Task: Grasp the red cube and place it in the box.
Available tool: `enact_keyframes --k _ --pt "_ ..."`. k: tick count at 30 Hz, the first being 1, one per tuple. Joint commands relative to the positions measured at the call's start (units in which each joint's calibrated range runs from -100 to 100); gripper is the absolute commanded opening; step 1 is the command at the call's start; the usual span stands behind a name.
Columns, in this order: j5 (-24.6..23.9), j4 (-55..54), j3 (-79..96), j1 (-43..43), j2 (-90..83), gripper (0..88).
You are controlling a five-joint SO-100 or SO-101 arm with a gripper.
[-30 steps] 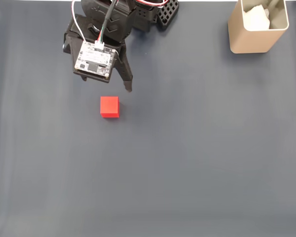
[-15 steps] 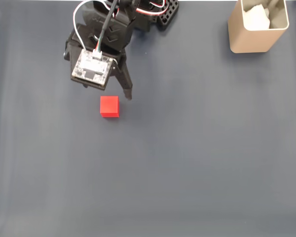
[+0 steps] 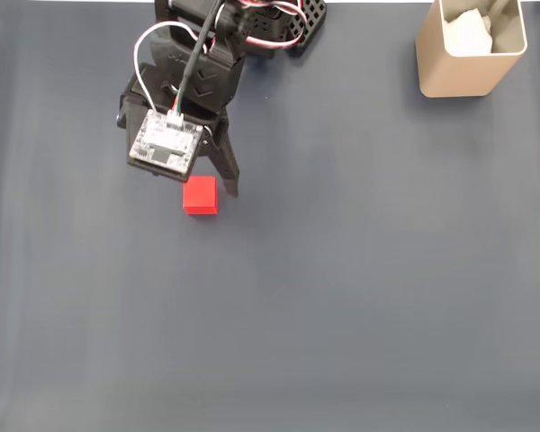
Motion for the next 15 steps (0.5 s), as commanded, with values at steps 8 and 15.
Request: enact_keyframes --k 8,15 --pt "0.4 -5.4 3.9 -0.5 1.0 37.0" --pt "0.2 -5.4 6.7 -0.8 0.4 36.9"
